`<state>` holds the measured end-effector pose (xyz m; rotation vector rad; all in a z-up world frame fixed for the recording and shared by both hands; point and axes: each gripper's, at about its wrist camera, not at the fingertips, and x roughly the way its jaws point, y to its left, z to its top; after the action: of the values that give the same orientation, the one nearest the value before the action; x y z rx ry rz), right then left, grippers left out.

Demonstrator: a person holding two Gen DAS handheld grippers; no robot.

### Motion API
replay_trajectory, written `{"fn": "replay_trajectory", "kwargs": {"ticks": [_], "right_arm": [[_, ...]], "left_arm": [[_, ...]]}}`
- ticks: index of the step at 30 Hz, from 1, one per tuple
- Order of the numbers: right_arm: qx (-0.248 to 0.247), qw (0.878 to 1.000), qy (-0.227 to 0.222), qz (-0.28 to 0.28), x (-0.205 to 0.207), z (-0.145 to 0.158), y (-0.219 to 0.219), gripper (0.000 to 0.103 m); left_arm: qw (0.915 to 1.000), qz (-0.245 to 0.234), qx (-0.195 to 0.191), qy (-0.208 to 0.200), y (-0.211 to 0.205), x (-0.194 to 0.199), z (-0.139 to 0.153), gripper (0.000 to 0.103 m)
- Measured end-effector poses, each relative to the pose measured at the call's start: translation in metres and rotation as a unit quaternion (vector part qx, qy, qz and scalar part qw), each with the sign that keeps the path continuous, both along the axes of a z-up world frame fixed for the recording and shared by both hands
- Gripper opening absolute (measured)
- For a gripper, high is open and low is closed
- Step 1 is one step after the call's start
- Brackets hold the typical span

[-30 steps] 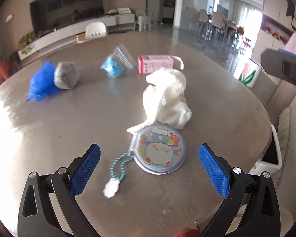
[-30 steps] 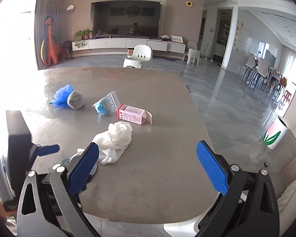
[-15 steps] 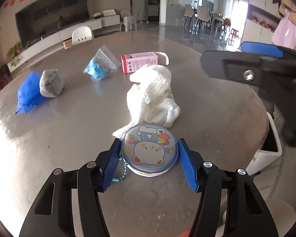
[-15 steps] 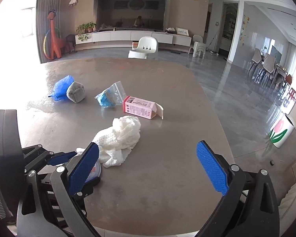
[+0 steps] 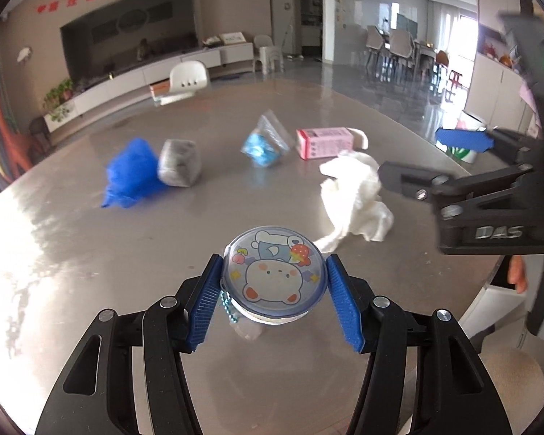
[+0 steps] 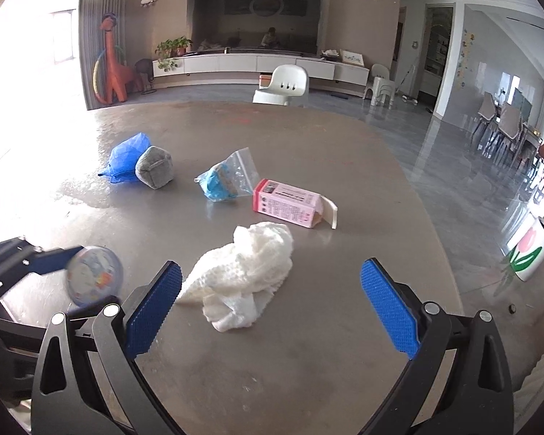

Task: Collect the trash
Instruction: 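Grasp the white tissue with the right tool while left tool holds the badge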

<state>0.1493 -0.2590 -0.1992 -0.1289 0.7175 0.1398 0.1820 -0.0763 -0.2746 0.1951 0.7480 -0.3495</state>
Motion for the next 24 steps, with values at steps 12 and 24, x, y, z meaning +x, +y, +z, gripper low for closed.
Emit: {"fn": "replay_trajectory", "kwargs": {"ticks": [12,24], "right_arm": [[0.010,0.995,0.093,0.033,0.046,-0.052,0.013,0.099],[0.011,0.988,0.152,0.024,0.056,-0.047,0.012,0.100]], "left_arm": [[0.9995,0.026,-0.015,-0.008,0.024,-0.004,0.015,0.057],[0.9987,0.029,-0.037,-0.018,0.032,-0.014,0.027,0.057]]}}
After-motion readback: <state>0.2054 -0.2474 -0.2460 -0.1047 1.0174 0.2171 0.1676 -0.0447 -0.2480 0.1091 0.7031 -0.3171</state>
